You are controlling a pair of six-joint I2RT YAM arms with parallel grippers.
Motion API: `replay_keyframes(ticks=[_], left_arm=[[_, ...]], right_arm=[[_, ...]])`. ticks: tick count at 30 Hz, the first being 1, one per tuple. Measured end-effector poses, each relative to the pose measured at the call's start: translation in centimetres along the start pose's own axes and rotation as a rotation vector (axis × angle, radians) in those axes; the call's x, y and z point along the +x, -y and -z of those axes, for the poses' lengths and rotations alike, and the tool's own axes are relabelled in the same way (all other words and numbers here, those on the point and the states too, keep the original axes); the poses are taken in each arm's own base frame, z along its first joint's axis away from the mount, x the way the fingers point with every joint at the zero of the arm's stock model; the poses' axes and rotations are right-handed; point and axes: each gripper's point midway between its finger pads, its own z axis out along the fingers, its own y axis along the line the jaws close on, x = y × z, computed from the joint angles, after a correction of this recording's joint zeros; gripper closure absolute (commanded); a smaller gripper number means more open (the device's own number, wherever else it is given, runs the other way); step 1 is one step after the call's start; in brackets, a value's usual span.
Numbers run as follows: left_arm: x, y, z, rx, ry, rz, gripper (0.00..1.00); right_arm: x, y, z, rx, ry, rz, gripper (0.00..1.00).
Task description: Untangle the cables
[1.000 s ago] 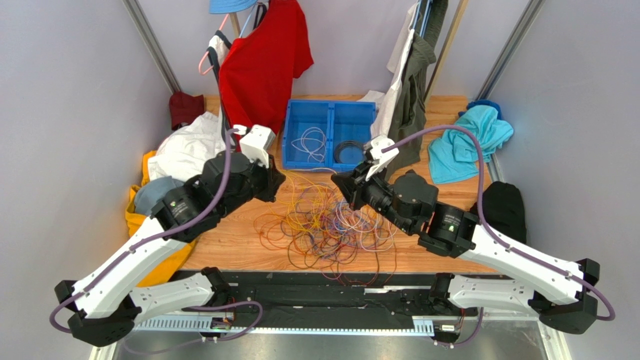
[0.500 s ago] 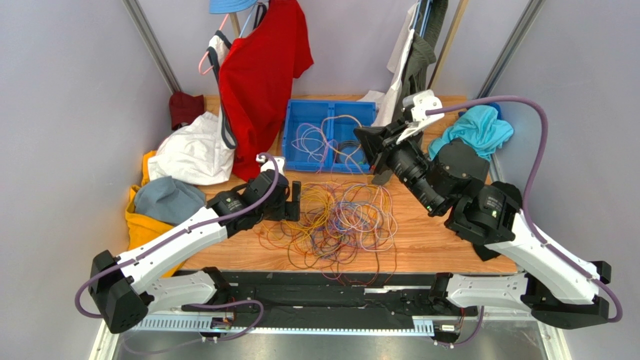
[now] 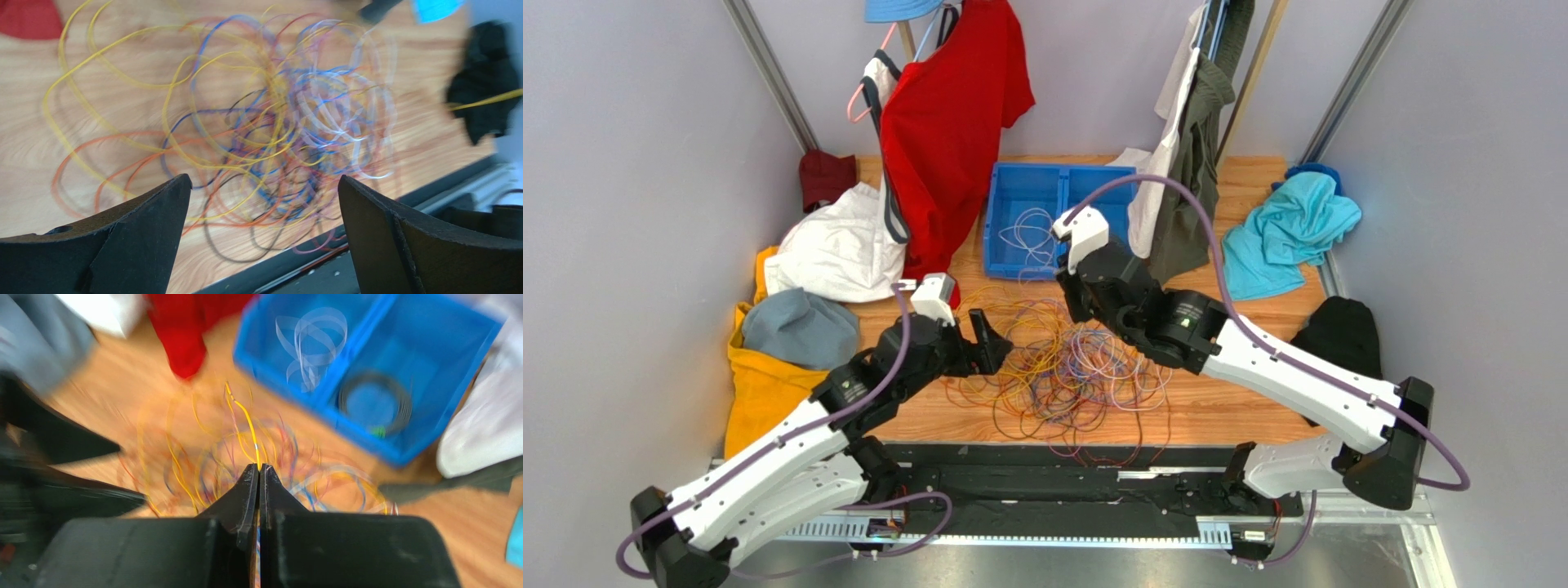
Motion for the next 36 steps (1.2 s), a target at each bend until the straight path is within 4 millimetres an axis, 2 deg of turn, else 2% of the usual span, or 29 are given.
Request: replay_keyframes(ticks=[2,3,5,8,10,12,15,20,24,31,36], left_arm=[[-0.8,1.2,0.7,0.085,0.06,0.017,0.01],[-1.0,1.5,0.9,0.112,0.075,0.021,0.01],[-1.4,2.2,1.2,0.17,0.114,0.029,0.01],[-1.5,2.8,1.1,0.223,0.147,0.034,0.01],[-1.5,3.1,0.9,0.245,0.161,0.034,0.01],[-1.7,3.6,0.8,0.276,0.176,0.032,0.01],[-2.2,4.7,0.6,0.322,0.192,0.028,0.01],[-3.2,6.2,-0.1,0.374,0.223,0.024,0.01],[-3.9,6.9,-0.6,0.394,0.25,0.026,0.01],[-4.4,8.7,-2.8,0.427,0.236,0.022,0.01],[-3.6,10.4,-4.3,0.498,0.187,0.016,0.02]], right_arm=[[2.9,-0.1,-0.7,-0.003,-0.082,0.021,1.0],[2.9,-0.1,-0.2,-0.013,-0.083,0.017,1.0],[1.1,-0.2,1.2,-0.044,-0.034,-0.012,1.0],[-4.9,-0.3,4.6,-0.1,0.103,-0.082,1.0],[-7.9,-0.3,6.7,-0.136,0.19,-0.13,1.0],[-8.9,-0.1,8.1,-0.155,0.23,-0.155,1.0],[-8.6,0.1,8.8,-0.168,0.232,-0.17,1.0],[-6.5,-0.7,8.1,-0.198,0.17,-0.17,1.0],[-5.7,-1.2,8.4,-0.231,0.144,-0.182,1.0],[-6.0,-1.1,10.5,-0.277,0.17,-0.214,1.0],[-6.1,-1.1,11.1,-0.291,0.179,-0.222,1.0]])
